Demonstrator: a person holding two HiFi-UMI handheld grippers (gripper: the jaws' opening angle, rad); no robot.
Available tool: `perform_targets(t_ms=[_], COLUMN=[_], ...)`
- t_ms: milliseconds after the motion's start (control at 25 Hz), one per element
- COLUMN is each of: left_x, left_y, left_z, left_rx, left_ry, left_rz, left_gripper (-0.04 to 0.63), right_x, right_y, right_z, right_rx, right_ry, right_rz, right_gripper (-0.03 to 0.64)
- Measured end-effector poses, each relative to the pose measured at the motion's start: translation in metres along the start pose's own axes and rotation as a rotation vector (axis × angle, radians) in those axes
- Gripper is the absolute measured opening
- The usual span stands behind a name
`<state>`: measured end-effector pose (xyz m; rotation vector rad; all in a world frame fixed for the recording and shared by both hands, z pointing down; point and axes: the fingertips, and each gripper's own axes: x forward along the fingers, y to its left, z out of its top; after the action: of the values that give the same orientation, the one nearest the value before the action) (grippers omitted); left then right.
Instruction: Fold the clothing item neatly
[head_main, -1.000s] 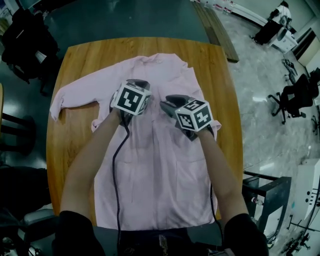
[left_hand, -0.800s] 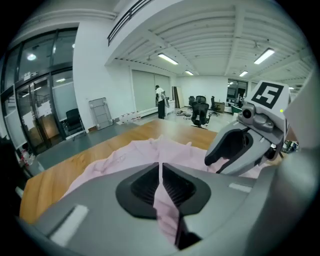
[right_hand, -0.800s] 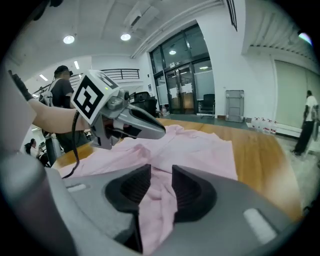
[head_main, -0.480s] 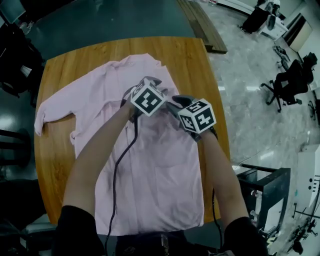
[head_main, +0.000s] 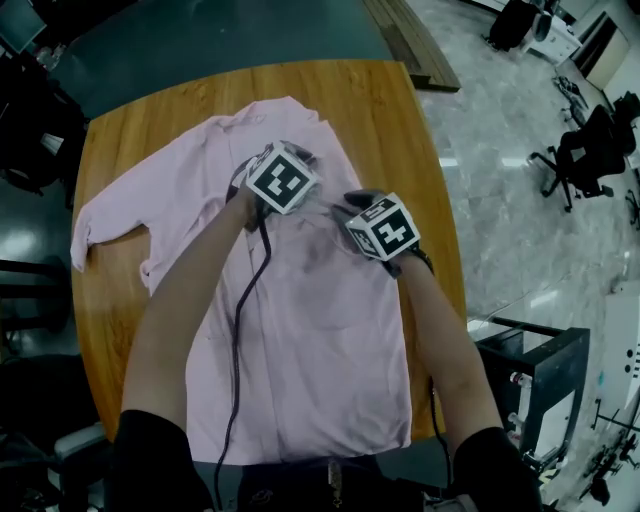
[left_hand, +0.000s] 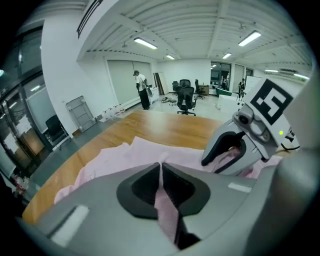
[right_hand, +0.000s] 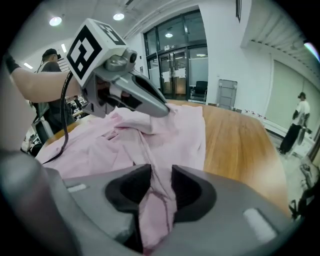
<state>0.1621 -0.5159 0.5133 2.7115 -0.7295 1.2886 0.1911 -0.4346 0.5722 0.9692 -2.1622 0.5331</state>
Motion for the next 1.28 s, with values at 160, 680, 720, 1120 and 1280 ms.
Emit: perform_targets(t_ms=[160,680,720,1120,1280], left_x=[-0.041,-0.151,-0.153,-0.165,-0.171], left_y=[0.032,0.084,0.085,0.073,0.071], left_z=[-0.019,-0.146,-0.159,-0.248,-0.251], left_rx=[-0.043,-0.374,-0.387,-0.375,-0.367], left_ry=[-0.018,-0.102,-0.088,0.13,0.126], left_rz=[0.085,0.11,0.112,0.051,0.045], left_gripper=[0.02,0.025,0.028,0.089,0.088], right_x=[0.002,0.002,0.002,-0.004,0.03], right_y=[0.0,-0.004,-0.003,0.033,0.075], right_z=[-0.001,0.0,0.0,0.061,0.112], right_rx=[0.014,0.031,0.026,-0.044,-0.095], right_ry=[0.039,0.143,0.145,0.053,-0.003], right_rz=[-0.022,-0.131,-0.138,-0.097,0.001], right_gripper=[0.122,0.121,0.121,0.121,0.121])
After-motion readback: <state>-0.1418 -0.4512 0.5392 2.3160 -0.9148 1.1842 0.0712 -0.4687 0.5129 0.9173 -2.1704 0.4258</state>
